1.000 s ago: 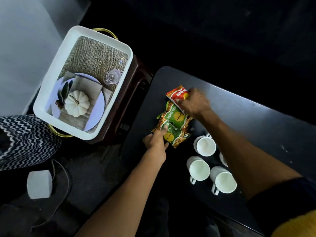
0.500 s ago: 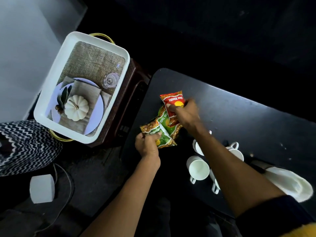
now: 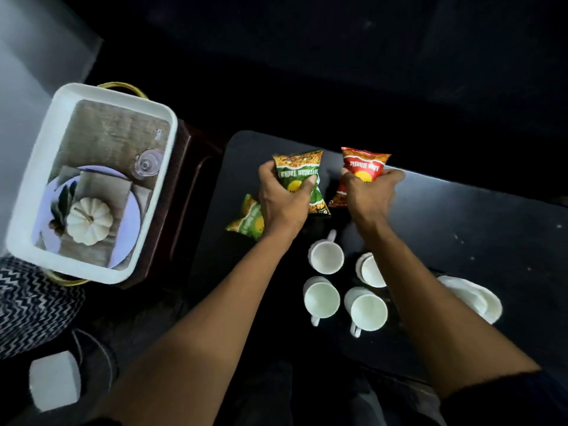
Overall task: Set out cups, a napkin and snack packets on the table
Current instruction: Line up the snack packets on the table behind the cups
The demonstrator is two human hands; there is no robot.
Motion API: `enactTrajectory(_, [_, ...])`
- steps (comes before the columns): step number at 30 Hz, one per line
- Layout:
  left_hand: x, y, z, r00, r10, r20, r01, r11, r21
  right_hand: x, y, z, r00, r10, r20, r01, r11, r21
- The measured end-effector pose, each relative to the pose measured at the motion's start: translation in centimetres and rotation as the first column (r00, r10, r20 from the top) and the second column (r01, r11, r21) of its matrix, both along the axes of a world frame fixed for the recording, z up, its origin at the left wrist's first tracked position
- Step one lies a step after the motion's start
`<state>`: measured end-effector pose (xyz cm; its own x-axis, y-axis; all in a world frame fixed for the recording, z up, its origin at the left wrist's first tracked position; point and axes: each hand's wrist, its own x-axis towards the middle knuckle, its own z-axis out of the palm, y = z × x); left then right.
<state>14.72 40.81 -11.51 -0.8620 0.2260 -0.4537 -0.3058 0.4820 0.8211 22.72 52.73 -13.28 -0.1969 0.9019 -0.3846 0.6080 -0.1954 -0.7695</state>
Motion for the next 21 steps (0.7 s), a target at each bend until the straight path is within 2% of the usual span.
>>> enactTrajectory(4, [-0.1,3.3,-1.1,0.969,-0.243,-0.036,0.238,0.965,-0.112,2.5,1.7,-1.0,0.995,-0.027,0.098,0.029,1.000,-0.012])
enactTrajectory(9, [0.7,5.0,-3.0,0.885,-0.462,-0.052,0.437,0.865,-0.247,3.8,1.8,-2.4,0.981,-0.011,0.191,0.023,0.998,-0.061])
enactTrajectory(18, [1.1,5.0,-4.3,0.805,-0.593,0.002,0.551,0.747,-0.372,4.1,1.5,-1.7,0.905,0.207,0.372,-0.215,0.977,-0.021])
enactTrajectory(21, [1.0,4.1,-3.6,0.738,-0.665,-0.115,0.522,0.671,-0.527,4.6,1.3,-0.7,0.821,0.231,0.521,-0.359,0.920,0.159])
